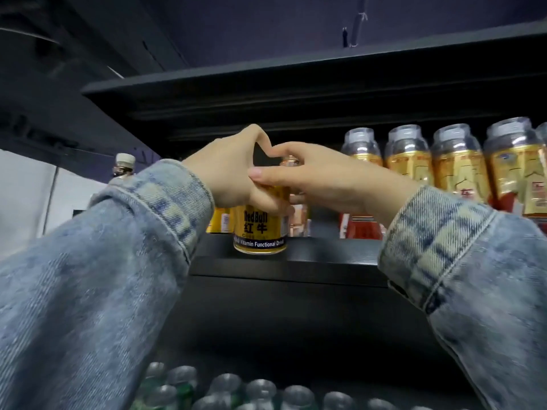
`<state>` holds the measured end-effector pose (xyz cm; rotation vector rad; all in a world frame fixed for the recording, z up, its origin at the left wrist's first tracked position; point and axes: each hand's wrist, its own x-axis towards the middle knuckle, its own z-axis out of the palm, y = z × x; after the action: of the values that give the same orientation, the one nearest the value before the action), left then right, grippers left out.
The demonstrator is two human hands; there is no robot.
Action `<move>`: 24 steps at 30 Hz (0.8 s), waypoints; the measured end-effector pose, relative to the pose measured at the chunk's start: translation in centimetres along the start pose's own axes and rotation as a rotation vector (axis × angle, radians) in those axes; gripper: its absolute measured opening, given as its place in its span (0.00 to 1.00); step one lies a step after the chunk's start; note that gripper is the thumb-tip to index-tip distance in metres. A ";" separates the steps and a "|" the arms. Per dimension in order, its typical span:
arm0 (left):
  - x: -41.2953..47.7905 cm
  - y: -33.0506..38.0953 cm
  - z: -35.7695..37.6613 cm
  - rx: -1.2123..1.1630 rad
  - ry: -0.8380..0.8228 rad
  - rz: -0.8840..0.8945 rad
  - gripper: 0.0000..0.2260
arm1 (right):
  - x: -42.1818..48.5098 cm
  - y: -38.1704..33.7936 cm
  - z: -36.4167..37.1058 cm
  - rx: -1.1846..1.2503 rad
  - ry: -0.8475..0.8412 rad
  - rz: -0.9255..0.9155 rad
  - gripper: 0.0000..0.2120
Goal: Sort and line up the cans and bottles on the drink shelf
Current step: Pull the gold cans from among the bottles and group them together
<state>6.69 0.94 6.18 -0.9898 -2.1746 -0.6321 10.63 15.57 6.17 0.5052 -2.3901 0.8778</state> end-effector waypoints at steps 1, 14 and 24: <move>0.0 -1.3 -0.5 0.008 0.000 -0.002 0.38 | 1.0 -0.3 0.9 -0.007 -0.001 -0.008 0.38; 2.2 -18.7 -6.9 -0.109 0.120 0.058 0.46 | 15.7 -4.5 12.0 0.096 0.208 -0.073 0.31; -0.3 -28.7 -3.3 -0.163 0.257 0.017 0.44 | 22.2 -4.7 15.9 -0.057 0.302 -0.001 0.10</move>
<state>-14.50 -18.50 3.80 -0.9513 -1.9113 -0.8889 -10.12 -2.09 11.49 0.3262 -2.1320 0.8197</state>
